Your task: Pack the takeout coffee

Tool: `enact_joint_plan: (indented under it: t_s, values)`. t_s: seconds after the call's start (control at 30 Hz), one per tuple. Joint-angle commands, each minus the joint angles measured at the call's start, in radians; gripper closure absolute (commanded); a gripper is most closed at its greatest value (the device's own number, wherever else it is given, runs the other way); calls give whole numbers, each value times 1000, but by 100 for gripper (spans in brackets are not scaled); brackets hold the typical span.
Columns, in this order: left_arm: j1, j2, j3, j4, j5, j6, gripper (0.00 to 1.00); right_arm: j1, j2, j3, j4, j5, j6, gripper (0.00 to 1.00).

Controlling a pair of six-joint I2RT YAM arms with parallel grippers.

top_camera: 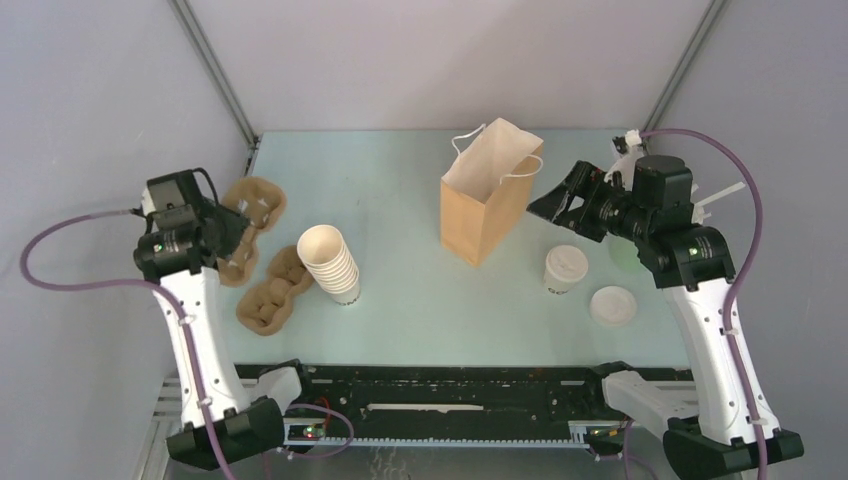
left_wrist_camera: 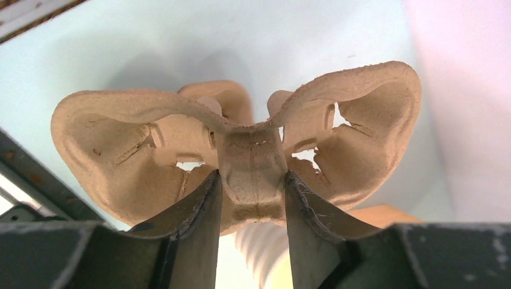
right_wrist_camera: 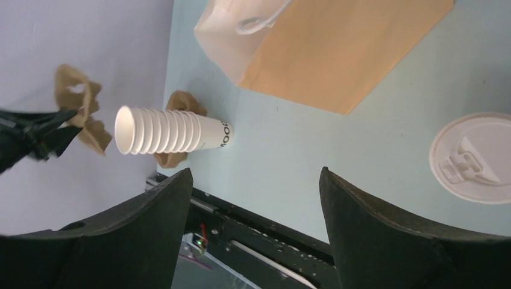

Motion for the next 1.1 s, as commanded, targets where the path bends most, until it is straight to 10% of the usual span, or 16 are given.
enact_joint_plan:
  t_s: [0.0, 0.27, 0.5, 0.93, 1.07]
  values:
    - [-12, -40, 230, -9, 61, -21, 65, -52, 35, -1, 7, -9, 142, 15]
    - [-71, -40, 425, 146, 378, -55, 64, -121, 177, -1, 242, -175, 389, 16]
    - [-395, -37, 437, 304, 441, -64, 64, -125, 340, -1, 471, -214, 564, 20]
    - [-634, -61, 330, 493, 487, -223, 62, -74, 376, 8, 544, -291, 574, 82]
    - [-709, -11, 355, 512, 487, -291, 62, -48, 338, 8, 526, -350, 580, 85]
